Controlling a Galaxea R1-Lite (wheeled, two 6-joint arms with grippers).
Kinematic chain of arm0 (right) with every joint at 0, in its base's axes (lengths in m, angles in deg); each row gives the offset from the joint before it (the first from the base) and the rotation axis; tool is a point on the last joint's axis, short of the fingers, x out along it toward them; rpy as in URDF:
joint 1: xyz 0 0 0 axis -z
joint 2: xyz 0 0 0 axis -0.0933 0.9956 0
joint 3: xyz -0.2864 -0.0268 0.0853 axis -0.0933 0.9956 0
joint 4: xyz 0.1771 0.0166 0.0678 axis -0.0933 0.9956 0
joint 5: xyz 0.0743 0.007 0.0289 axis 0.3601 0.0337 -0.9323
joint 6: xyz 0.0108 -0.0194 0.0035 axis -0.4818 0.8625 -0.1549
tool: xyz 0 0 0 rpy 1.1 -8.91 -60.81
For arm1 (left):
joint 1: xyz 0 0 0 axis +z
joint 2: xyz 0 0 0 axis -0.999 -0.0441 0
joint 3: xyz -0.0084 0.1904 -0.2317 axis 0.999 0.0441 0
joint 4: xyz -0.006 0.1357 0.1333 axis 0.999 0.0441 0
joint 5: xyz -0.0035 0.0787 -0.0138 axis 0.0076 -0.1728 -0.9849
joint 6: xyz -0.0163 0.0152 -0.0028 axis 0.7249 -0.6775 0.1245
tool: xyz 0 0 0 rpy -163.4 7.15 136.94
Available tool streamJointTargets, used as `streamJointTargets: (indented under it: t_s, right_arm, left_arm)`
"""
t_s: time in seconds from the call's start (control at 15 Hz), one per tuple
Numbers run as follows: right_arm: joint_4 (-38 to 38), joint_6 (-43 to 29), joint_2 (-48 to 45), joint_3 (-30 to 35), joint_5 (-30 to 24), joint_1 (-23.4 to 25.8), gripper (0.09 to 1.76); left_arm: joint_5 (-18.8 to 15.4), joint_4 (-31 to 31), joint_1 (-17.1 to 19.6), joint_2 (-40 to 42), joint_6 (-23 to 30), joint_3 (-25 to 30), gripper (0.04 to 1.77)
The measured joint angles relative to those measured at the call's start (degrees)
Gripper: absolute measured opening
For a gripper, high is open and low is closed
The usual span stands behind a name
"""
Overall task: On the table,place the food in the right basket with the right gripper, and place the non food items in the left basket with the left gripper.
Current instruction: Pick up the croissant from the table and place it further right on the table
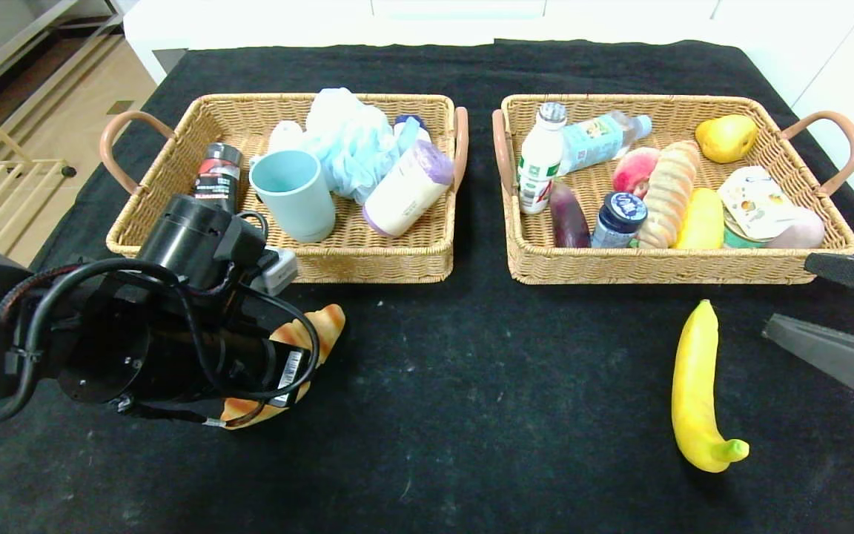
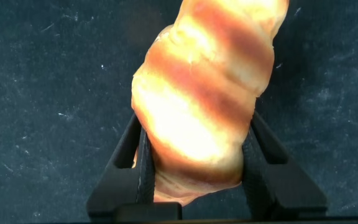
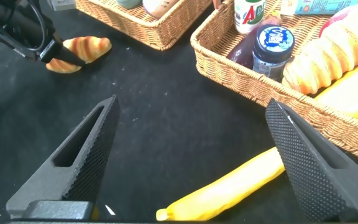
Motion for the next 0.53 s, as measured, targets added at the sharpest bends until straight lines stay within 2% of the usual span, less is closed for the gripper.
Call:
streamJointTargets:
  t_s: [0.27, 0.53]
  right_arm:
    - [0.0, 0.0, 0.0, 0.0, 0.0, 0.0, 1.71]
    - [0.0, 0.0, 0.0, 0.0, 0.0, 0.0, 1.71]
  left_arm:
    - [-0.1, 0.6, -0.2, 0.9, -0.1, -0.5, 0.82]
    - [-1.9, 0.4, -3.5, 3.6, 0.9, -2.0, 0.82]
